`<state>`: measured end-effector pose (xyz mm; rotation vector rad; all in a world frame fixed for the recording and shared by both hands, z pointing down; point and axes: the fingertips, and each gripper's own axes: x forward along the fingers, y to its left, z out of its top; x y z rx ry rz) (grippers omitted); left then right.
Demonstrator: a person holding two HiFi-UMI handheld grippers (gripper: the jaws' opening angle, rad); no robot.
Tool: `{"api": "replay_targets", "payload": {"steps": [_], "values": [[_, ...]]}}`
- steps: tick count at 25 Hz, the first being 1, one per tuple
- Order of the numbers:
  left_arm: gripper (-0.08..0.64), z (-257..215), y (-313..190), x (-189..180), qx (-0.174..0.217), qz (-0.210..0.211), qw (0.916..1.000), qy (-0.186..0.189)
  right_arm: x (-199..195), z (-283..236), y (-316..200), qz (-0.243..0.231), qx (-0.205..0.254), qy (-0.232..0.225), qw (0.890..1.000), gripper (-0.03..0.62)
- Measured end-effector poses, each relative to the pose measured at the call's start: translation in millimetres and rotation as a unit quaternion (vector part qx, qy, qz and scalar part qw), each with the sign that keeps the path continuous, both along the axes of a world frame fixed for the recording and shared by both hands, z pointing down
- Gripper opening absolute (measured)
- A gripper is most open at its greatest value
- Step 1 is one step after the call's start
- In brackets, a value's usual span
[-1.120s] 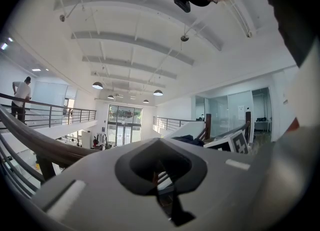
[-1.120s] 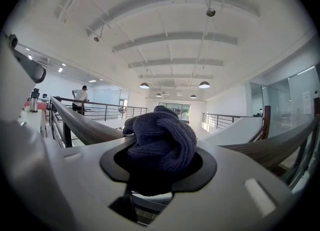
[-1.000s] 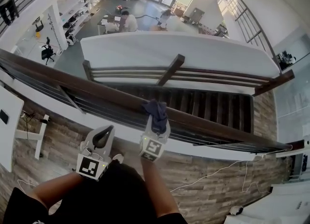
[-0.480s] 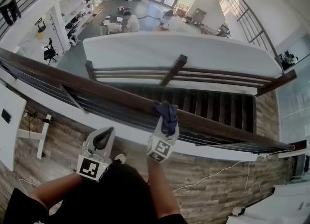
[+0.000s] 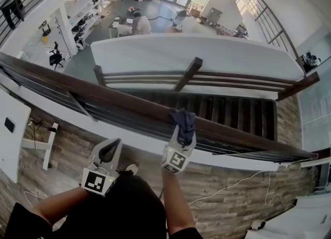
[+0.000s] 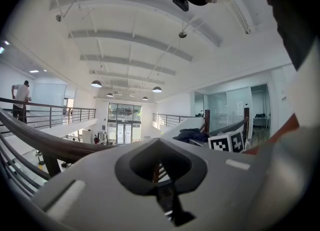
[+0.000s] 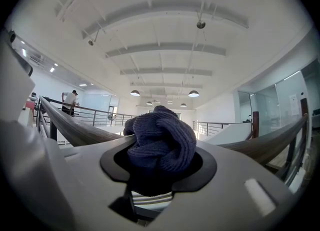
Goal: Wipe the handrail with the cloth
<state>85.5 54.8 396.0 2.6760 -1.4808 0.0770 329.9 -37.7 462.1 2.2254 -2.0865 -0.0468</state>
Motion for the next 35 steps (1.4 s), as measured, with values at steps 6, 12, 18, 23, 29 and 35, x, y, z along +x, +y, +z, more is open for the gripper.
{"api": "replay_targets", "payload": {"steps": [6,12,18,23,29,35], "values": [[0.0,12.4,5.3,-9.8,-0.027,-0.002,0.9994,-0.019,2.0,-0.3,2.7,-0.02,0.041,0.019,0.999,0.175],[0.0,18.1,12.2,-23.3,-0.049,-0.016,0.9981,-0.032,4.3,-9.1,8.0,-0.034,0.067,0.01,0.997,0.175],[0.0,20.6,16.4,-37.7,-0.066,-0.037,0.9966,-0.035,-6.5,-26.7,18.5,-0.052,0.074,0.016,0.996,0.166],[0.0,16.4,7.6,-64.2,-0.056,-0.065,0.9959,-0.03,-79.9,-39.0,34.1,-0.12,0.09,-0.01,0.989,0.164],[0.0,11.0,-0.7,-107.5,-0.033,-0.085,0.9958,-0.014,-189.9,6.2,34.3,-0.202,0.045,-0.045,0.977,0.164],[0.0,-0.4,-13.6,-166.8,-0.018,-0.085,0.9962,0.001,-281.8,62.3,5.9,-0.23,-0.015,-0.031,0.973,0.164]]}}
